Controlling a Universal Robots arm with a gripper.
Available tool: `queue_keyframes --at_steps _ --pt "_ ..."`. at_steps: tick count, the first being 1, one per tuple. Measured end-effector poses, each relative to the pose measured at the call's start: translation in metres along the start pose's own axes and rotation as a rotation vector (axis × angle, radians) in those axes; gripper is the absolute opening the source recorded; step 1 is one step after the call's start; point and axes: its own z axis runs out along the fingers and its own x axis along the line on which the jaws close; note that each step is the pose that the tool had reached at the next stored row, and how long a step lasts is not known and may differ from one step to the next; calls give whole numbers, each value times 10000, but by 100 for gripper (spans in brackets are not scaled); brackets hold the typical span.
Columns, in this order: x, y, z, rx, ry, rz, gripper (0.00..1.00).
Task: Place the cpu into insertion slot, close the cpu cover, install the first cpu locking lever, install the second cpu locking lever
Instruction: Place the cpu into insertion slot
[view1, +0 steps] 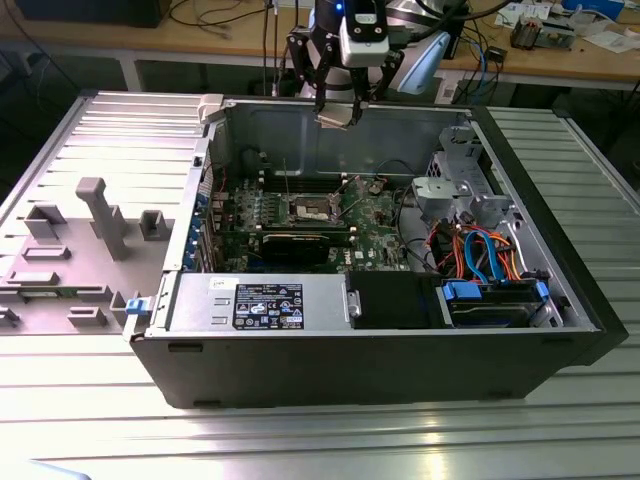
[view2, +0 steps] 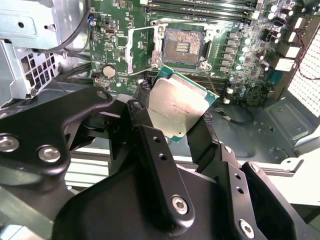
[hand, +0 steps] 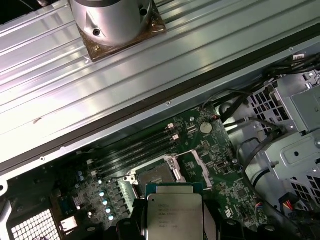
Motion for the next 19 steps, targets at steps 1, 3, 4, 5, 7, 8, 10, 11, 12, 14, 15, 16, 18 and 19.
queue_keyframes --at_steps 1,3,4,5,7,8,10,11,12,14,15,16,18,19 --pt "0 0 1 -2 -4 47 54" --pt "0 0 1 -4 -13 140 54" --pt "0 0 2 -5 -15 166 54" --pt "0 0 2 -5 -18 200 54" --pt "0 0 2 -6 -18 207 54" --pt "0 0 2 -5 -19 208 54" --pt "0 0 2 -6 -19 210 54" --pt "0 0 2 -6 -19 210 54" --pt "0 0 2 -6 -19 212 54" --pt "0 0 2 -6 -21 227 54" --pt "0 0 2 -7 -23 250 54" --pt "0 0 3 -7 -24 270 54" --pt "0 0 3 -8 -28 313 54" --pt "0 0 3 -8 -32 353 54"
